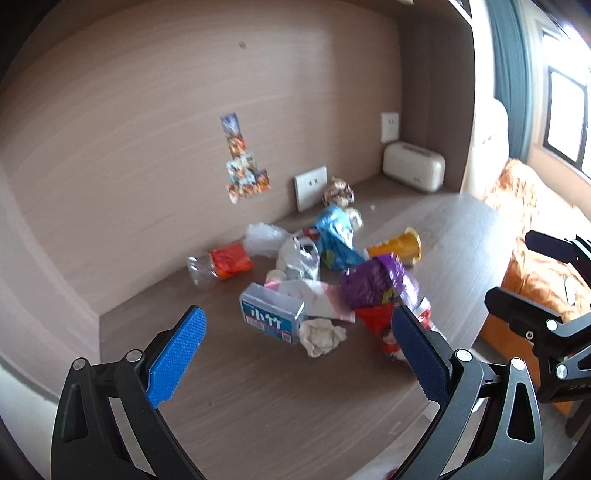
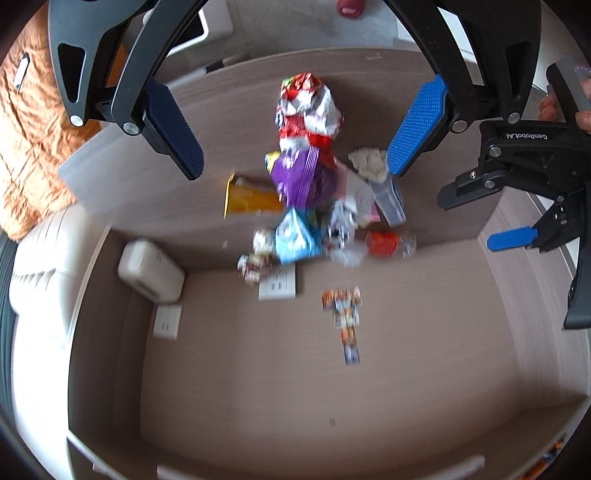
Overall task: Collect trash
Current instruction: 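Grasp the clear plastic box with the left tool while the right tool grasps the red-and-silver snack bag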
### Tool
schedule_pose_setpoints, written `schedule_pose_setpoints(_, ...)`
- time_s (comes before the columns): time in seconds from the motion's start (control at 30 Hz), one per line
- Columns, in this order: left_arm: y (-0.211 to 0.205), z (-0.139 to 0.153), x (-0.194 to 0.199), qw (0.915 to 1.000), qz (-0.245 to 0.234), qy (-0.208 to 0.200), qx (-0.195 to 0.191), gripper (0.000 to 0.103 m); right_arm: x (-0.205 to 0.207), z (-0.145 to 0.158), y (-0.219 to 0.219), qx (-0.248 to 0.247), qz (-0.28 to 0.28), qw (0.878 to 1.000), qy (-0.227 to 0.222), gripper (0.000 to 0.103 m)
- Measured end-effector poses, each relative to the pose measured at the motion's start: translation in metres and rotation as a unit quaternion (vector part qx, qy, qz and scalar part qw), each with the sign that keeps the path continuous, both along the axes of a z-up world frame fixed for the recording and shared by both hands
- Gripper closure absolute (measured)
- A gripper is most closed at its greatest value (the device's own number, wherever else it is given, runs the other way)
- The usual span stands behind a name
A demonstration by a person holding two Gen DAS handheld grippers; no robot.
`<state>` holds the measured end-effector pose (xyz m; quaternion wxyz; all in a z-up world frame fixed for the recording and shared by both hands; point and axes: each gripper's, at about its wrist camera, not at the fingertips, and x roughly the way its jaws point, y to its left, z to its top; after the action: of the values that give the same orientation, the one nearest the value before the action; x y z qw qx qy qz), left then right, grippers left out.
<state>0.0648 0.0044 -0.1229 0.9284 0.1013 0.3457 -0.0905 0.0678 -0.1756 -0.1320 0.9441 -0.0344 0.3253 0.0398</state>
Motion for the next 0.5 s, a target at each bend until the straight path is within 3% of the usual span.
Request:
schedule_pose_setpoints(0.17,0.011,-0.034,0.030,0.9997,0.006,0.022,0.010,0.004,0.014,-0.036,0.002,0.002,-0.010,0.999,0.042,0.004)
schedule_pose_setpoints(0.37,0.017,-0.056,0.069,0.9980,0.029,0.050,-0.026,0.004,0.034,-0.069,0.004,0.003,-0.021,0.998,0.066,0.004)
schedule_pose_setpoints(0.5,0.011,-0.071,0.088,0.9978,0.039,0.052,-0.006,0.004,0.045,-0.090,0.002,0.006,-0.032,0.996,0.078,0.004)
